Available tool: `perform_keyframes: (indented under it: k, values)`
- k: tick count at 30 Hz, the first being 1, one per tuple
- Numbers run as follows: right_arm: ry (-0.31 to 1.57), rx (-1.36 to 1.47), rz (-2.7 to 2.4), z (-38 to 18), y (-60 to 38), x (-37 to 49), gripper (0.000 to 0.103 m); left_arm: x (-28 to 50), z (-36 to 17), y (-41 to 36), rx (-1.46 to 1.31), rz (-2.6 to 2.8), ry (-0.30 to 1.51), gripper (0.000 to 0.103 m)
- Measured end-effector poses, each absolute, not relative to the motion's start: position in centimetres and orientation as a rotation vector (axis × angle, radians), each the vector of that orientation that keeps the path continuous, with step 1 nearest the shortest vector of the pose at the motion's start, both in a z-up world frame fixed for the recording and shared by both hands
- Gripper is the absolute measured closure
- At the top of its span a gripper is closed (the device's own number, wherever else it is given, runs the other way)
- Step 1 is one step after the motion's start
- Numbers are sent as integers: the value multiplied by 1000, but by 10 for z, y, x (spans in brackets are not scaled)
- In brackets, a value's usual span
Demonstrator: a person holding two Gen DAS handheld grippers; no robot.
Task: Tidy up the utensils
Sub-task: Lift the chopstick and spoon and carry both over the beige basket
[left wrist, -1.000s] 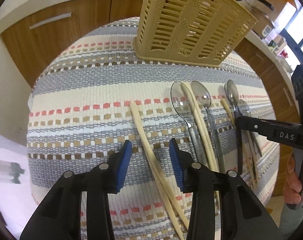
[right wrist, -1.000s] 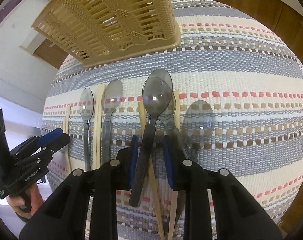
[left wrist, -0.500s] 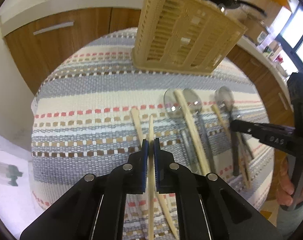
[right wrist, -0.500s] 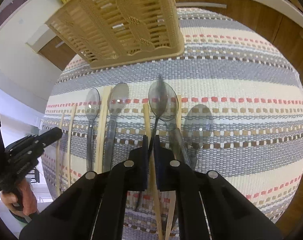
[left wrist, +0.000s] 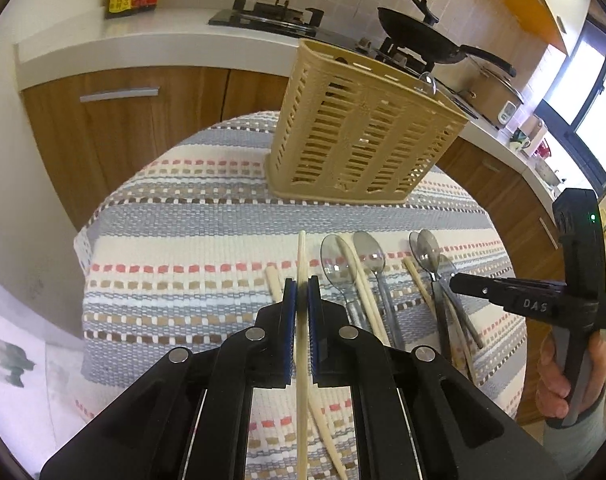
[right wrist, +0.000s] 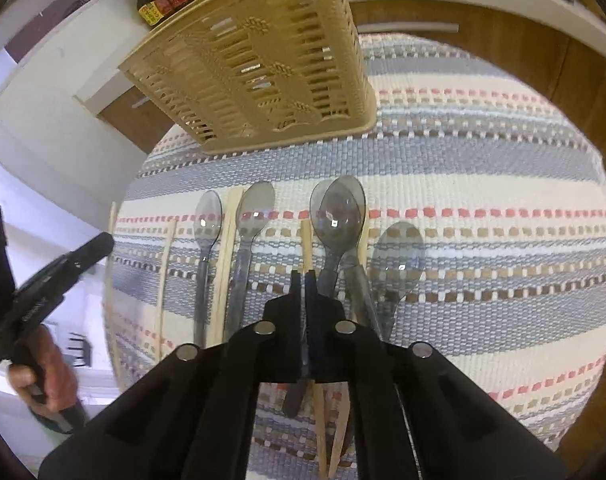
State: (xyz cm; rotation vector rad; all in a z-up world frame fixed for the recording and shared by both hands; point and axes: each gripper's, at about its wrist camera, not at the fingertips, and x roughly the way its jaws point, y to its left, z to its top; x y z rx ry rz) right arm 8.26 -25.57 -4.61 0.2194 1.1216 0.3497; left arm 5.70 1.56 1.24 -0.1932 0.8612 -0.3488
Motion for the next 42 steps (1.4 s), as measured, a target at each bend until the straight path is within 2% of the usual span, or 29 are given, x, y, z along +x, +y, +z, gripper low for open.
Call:
perform_keyframes:
  k: [1, 3, 5, 8, 10, 14, 17, 25, 31, 42]
  values:
    - [1132, 219, 355, -47, -257, 84, 91, 59, 10, 15, -196, -352, 866, 99]
    - [1157, 217, 360, -52, -256, 85, 70, 60, 7, 15, -197, -358, 872, 99]
    - [1162, 206, 346, -56, -253, 85, 63, 62, 3, 13, -195, -364, 876, 99]
    - [1186, 173, 312, -61, -249, 88, 63, 63, 1, 10, -187, -373, 877, 99]
    - [1199, 167, 300, -62, -247, 91, 69, 64, 0, 10, -188, -375, 876, 99]
    - [1220, 144, 272, -68, -241, 98, 74, 66, -1, 8, -187, -383, 875, 99]
    - [1233, 116, 275, -68, -235, 100, 92, 66, -2, 6, -181, -386, 874, 99]
    - [1134, 53, 292, -52, -229, 84, 94, 66, 6, 8, -192, -390, 832, 99]
    - [1031, 96, 375, -13, -245, 68, 94, 67, 29, 15, -212, -398, 768, 99]
    - [675, 103, 495, 103, -233, 68, 94, 77, 140, 12, -217, -454, 487, 99]
